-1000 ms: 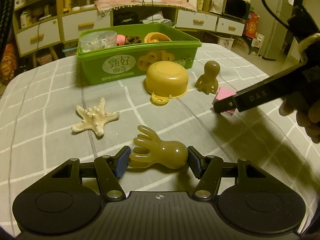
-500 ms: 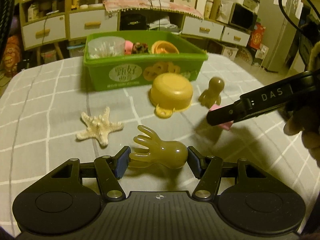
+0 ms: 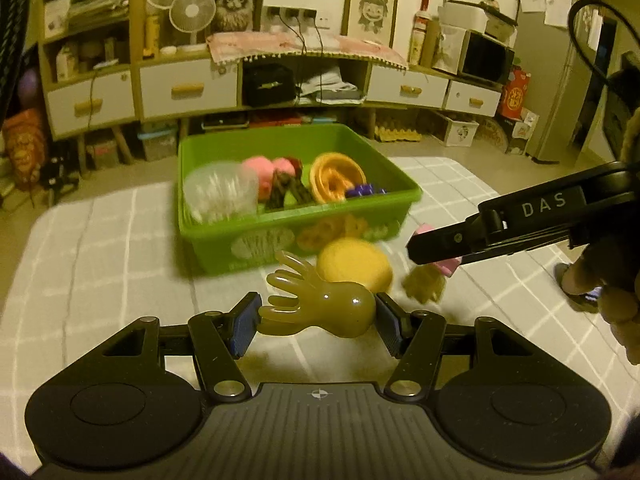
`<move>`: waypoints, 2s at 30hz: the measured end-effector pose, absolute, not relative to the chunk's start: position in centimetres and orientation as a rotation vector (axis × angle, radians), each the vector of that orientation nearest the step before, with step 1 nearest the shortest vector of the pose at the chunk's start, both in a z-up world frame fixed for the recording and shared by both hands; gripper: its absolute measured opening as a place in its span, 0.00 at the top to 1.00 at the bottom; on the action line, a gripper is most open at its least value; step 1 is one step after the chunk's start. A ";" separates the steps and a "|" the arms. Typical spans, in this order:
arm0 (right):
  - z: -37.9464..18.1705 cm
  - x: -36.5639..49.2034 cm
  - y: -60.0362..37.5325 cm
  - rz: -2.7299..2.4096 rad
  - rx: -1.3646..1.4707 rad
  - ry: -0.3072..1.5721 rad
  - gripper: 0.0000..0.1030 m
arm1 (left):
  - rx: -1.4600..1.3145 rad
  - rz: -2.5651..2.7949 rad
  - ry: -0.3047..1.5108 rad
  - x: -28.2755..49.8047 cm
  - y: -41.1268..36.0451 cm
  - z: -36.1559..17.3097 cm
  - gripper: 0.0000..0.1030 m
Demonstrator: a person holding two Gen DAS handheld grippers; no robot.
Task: Organize rigid objects
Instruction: 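Carry the octopus in the left tool and pink box in the right tool to the bin, then open both tools to release the octopus and pink box into the bin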
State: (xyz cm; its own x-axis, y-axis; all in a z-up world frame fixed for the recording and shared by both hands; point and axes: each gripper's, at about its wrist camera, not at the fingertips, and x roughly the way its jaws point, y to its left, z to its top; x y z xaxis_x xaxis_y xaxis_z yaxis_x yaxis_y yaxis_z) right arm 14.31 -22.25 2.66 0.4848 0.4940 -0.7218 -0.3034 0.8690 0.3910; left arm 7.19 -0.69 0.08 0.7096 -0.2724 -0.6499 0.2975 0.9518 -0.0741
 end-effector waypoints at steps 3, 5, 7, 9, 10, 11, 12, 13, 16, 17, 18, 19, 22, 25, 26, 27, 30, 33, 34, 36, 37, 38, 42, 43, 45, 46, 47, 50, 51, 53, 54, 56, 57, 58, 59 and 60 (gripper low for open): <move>3.4 15.7 -22.2 0.452 0.211 0.906 0.60 | 0.029 -0.295 0.690 9.3 -1.0 0.9 0.37; 3.6 16.9 -22.4 0.421 0.205 0.883 0.60 | 0.030 -0.295 0.681 10.8 -1.5 1.2 0.37; 3.8 18.2 -22.7 0.396 0.213 0.862 0.60 | 0.038 -0.295 0.671 12.1 -2.2 1.2 0.37; 4.0 19.3 -23.1 0.383 0.220 0.841 0.60 | 0.051 -0.294 0.661 13.4 -3.2 1.1 0.37; 4.1 19.9 -23.2 0.376 0.223 0.828 0.60 | 0.054 -0.294 0.657 13.9 -3.5 1.1 0.37; 4.2 20.4 -23.3 0.371 0.225 0.820 0.60 | 0.055 -0.295 0.653 14.6 -4.0 0.9 0.37; 4.2 20.9 -23.3 0.365 0.229 0.812 0.60 | 0.056 -0.295 0.649 15.0 -4.2 0.8 0.37; 4.2 21.5 -23.4 0.361 0.238 0.806 0.60 | 0.057 -0.294 0.647 15.4 -4.4 0.6 0.37; 4.1 22.9 -23.5 0.356 0.262 0.794 0.60 | 0.049 -0.288 0.647 16.7 -5.2 0.0 0.37; 4.0 23.3 -23.5 0.354 0.270 0.791 0.60 | 0.048 -0.284 0.647 16.8 -5.2 -0.2 0.37; 3.9 23.7 -23.5 0.353 0.277 0.788 0.60 | 0.048 -0.281 0.647 17.1 -5.4 -0.4 0.37; 3.7 24.1 -23.5 0.352 0.285 0.786 0.60 | 0.047 -0.278 0.648 17.4 -5.5 -0.6 0.37; 3.2 25.1 -23.3 0.352 0.306 0.790 0.60 | 0.042 -0.271 0.652 18.0 -5.6 -1.1 0.37; 2.6 25.9 -23.1 0.358 0.324 0.799 0.60 | 0.049 -0.260 0.653 18.5 -5.8 -1.5 0.37; 2.4 26.1 -22.9 0.359 0.323 0.802 0.60 | 0.049 -0.257 0.656 18.7 -5.9 -1.7 0.37; 2.3 26.2 -22.7 0.358 0.319 0.805 0.60 | 0.048 -0.253 0.657 18.9 -5.9 -1.8 0.37; 1.8 26.6 -22.5 0.354 0.313 0.812 0.60 | 0.051 -0.245 0.656 19.3 -6.1 -2.1 0.37; 1.3 27.0 -22.5 0.350 0.318 0.825 0.60 | 0.053 -0.238 0.658 19.6 -6.2 -2.4 0.36; 1.2 27.0 -22.5 0.350 0.317 0.830 0.60 | 0.051 -0.237 0.661 19.7 -6.3 -2.4 0.36; 0.9 27.1 -22.5 0.347 0.315 0.837 0.60 | 0.049 -0.238 0.665 19.8 -6.3 -2.6 0.36; 0.8 27.2 -22.5 0.347 0.315 0.840 0.60 | 0.052 -0.238 0.664 19.8 -6.3 -2.7 0.36; 0.7 27.2 -22.5 0.346 0.316 0.844 0.60 | 0.058 -0.237 0.660 19.7 -6.3 -2.8 0.36; 0.5 27.2 -22.7 0.349 0.341 0.854 0.58 | 0.056 -0.248 0.635 19.3 -6.3 -2.9 0.21; 0.5 27.2 -22.8 0.356 0.350 0.856 0.54 | 0.058 -0.255 0.631 19.2 -6.4 -2.9 0.18; 0.6 27.2 -22.9 0.364 0.369 0.856 0.47 | 0.069 -0.263 0.628 19.1 -6.6 -2.8 0.16; 0.7 27.2 -22.9 0.369 0.378 0.854 0.43 | 0.073 -0.266 0.628 19.0 -6.7 -2.8 0.13; 0.8 27.1 -22.9 0.371 0.382 0.851 0.42 | 0.076 -0.265 0.625 18.9 -6.7 -2.8 0.10; 1.2 26.8 -22.6 0.370 0.371 0.848 0.37 | 0.068 -0.262 0.621 18.6 -6.6 -2.6 0.08; 1.3 26.7 -22.5 0.368 0.364 0.846 0.37 | 0.062 -0.262 0.623 18.6 -6.6 -2.5 0.08; 1.7 26.5 -22.3 0.368 0.355 0.840 0.37 | 0.051 -0.260 0.625 18.5 -6.4 -2.4 0.08; 1.8 26.4 -22.3 0.370 0.355 0.839 0.37 | 0.048 -0.259 0.625 18.4 -6.4 -2.2 0.07; 2.1 26.1 -22.2 0.373 0.356 0.836 0.37 | 0.043 -0.258 0.627 18.3 -6.3 -2.0 0.07; 2.3 25.9 -22.2 0.374 0.354 0.833 0.36 | 0.039 -0.258 0.627 18.2 -6.2 -1.9 0.07; 2.5 25.8 -22.2 0.374 0.352 0.831 0.36 | 0.035 -0.260 0.627 18.1 -6.1 -1.8 0.07; 2.7 25.6 -22.2 0.373 0.350 0.830 0.36 | 0.030 -0.261 0.626 17.9 -6.1 -1.6 0.07; 2.9 25.4 -22.1 0.372 0.348 0.829 0.36 | 0.026 -0.261 0.624 17.8 -6.0 -1.5 0.07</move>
State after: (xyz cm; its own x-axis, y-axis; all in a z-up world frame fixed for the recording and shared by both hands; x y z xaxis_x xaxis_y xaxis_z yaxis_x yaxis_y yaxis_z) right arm 25.44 -22.15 2.91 0.6187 0.4489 -0.6448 -0.1825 0.8804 0.4377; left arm 17.80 -5.97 -1.47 0.7798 -0.2340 -0.5807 0.2497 0.9668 -0.0544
